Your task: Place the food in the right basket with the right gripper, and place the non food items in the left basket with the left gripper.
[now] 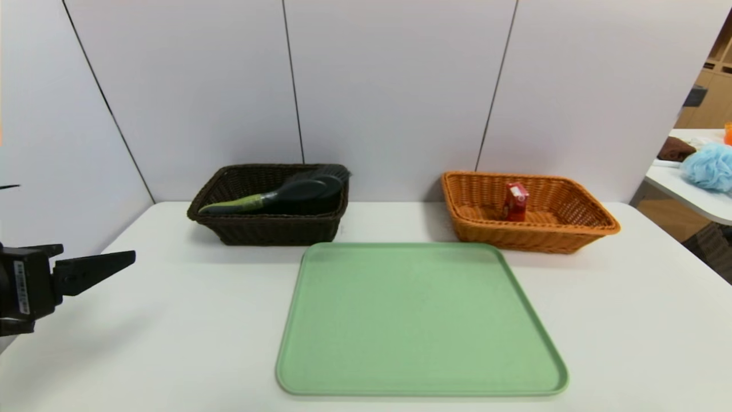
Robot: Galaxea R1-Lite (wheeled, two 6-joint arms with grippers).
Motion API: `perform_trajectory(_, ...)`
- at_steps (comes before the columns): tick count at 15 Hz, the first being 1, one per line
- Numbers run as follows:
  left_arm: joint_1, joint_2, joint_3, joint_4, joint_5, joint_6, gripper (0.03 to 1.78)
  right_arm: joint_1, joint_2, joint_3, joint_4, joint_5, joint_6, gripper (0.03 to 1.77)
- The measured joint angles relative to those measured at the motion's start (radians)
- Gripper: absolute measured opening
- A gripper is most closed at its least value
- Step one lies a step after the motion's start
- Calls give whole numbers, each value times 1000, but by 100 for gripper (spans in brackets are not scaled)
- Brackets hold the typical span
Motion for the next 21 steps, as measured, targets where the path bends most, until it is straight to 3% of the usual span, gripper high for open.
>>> perform_trajectory(8,-1,-213,194,-1,-5,-3,169,-11,-74,22,45,7,-2,170)
perform_trajectory(12,1,-341,290,-1,-63,0,169,-11,-101,34,47,8,-1,170)
perform_trajectory(15,16,-423,342,-1,-76,5,169,-13,-128,40,85,37,-1,170)
perform_trajectory(21,30,-588,437,5,-103,4,169,-13,-173,41,117,42,0,170)
